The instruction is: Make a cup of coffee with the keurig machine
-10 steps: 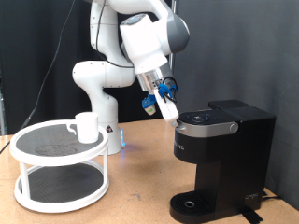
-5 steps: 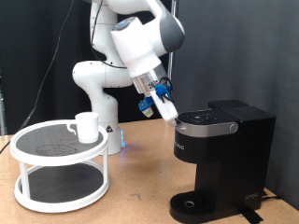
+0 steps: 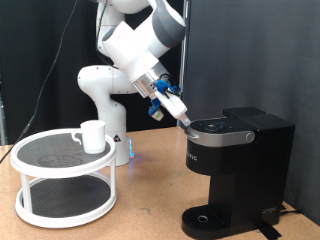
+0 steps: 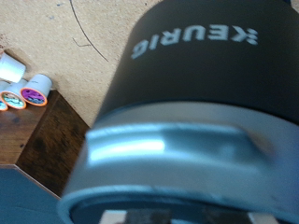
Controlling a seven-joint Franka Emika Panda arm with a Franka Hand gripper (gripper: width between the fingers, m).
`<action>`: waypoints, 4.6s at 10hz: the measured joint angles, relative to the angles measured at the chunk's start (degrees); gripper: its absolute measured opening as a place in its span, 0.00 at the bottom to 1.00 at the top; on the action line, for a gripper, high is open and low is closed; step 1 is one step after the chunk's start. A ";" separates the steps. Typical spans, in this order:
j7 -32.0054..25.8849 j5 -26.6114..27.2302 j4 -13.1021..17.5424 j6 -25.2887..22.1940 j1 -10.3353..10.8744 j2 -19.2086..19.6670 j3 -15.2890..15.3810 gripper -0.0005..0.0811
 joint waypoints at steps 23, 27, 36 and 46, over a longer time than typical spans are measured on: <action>-12.96 -25.96 -2.15 -43.31 -11.78 -14.08 -19.87 0.01; -15.63 -34.20 1.93 -50.63 -14.15 -12.98 -24.43 0.01; -19.33 -32.06 3.30 -47.68 -15.89 -10.67 -32.97 0.01; -26.16 -35.87 1.09 -37.49 -15.76 -1.47 -32.58 0.54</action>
